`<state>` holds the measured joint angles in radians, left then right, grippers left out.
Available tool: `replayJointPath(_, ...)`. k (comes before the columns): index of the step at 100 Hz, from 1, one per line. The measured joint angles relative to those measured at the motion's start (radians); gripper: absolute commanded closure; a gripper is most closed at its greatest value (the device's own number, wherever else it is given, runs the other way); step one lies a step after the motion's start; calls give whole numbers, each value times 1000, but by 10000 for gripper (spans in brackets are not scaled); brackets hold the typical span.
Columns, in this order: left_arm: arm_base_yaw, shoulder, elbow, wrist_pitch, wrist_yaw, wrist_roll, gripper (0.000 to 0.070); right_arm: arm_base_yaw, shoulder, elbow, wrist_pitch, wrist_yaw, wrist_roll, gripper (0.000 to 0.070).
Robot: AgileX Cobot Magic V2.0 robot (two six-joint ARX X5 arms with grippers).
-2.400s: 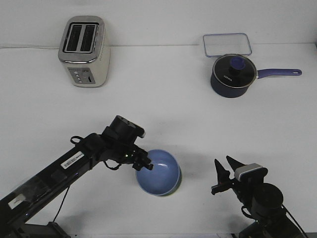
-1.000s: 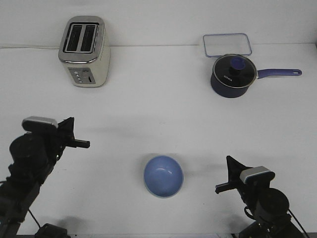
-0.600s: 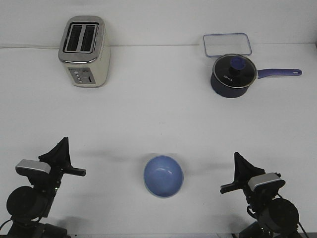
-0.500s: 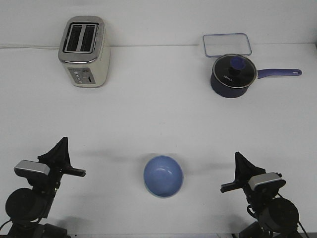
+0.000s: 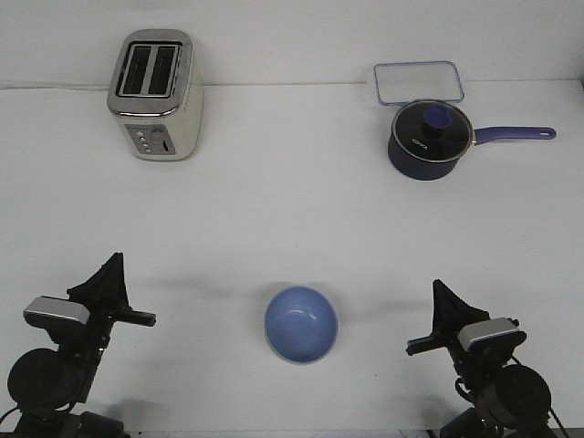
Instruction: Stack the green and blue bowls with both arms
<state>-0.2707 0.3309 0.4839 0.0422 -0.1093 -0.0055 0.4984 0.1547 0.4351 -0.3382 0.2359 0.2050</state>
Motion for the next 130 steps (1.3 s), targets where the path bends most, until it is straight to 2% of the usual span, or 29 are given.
replayJointPath(18,6,-3,0,-6,0,27,685,0,0,0,0,0,0,694)
replayJointPath(29,65,-27,-22,2,24,31,685,0,0,0,0,0,0,694)
replayJointPath(44,177,-121,-183,37,109,-19,685,0,0,0,0,0,0,694)
replayJointPath(63,244,-247,-373,71,127,-72,685,0,0,0,0,0,0,694)
replayJointPath(78,267,-327,-451,77,135,-85,685,0,0,0,0,0,0,694)
replayJointPath(130,270,-326,-451,127,142,-70,685,0,0,0,0,0,0,694)
